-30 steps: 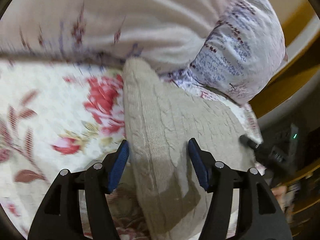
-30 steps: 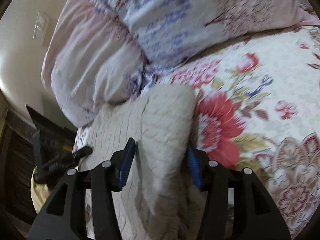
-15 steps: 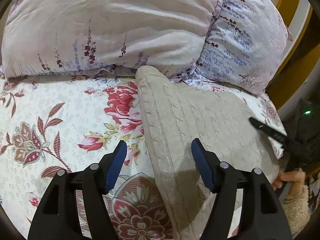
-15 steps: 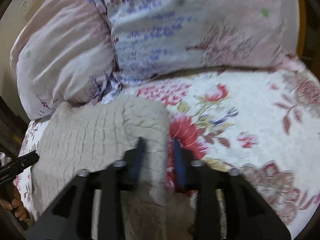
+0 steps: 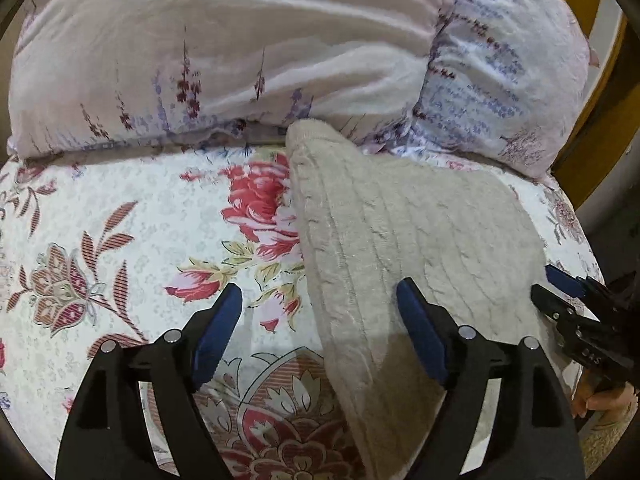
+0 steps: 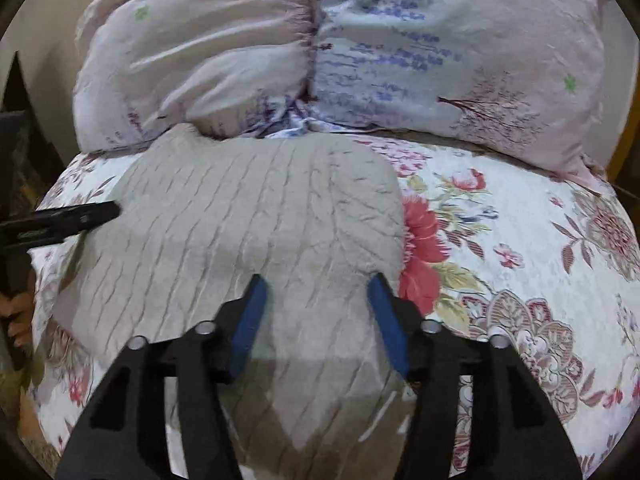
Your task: Fold small clothes
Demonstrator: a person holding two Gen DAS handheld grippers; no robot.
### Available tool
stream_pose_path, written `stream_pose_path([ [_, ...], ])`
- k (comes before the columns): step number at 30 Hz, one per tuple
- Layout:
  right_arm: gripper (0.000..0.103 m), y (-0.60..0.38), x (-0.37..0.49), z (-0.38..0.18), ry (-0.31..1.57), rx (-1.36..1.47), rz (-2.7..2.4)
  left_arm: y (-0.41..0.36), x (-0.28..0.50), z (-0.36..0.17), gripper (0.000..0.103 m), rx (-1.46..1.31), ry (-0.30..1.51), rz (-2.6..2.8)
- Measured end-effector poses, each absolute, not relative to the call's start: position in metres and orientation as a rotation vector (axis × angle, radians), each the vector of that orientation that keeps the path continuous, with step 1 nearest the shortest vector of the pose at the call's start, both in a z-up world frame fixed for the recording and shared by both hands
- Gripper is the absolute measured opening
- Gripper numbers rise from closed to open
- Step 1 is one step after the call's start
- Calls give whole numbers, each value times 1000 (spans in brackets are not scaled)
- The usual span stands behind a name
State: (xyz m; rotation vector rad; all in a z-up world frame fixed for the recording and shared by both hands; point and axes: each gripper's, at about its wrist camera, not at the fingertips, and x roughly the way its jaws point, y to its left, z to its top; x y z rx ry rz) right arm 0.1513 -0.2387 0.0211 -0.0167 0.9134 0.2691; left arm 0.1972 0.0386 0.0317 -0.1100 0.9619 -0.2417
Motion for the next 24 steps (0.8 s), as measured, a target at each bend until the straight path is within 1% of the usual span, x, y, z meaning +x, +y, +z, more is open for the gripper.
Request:
stream_pose_path([
  [1,58,-242,148,26,896,4,266,41,190,38,81,-113,933,-248],
  [4,75,-253,129,41,810,35,243,47,172,50,81,-126,880,-270],
  [5,78,-256,122,46,785,42,239,50,163,52,85,-133,861,-276],
  [6,80,-260,114,49,762,49,232,54,154,53,92,-137,845,-278],
  [8,86,-267,98,53,733,59,202,60,134,52,97,-136,823,-267],
  [9,88,-270,87,53,721,62,187,62,126,50,101,-130,820,-254],
  [11,95,-270,75,52,713,68,174,64,113,46,102,-113,823,-231],
  [13,101,-267,61,50,698,74,163,62,103,41,102,-94,829,-215],
  [16,101,-261,45,46,680,64,129,55,90,34,102,-80,849,-195],
  [18,101,-256,39,42,702,53,107,46,84,28,102,-75,876,-202],
  [24,101,-239,40,21,858,63,144,19,75,7,102,20,953,-167],
])
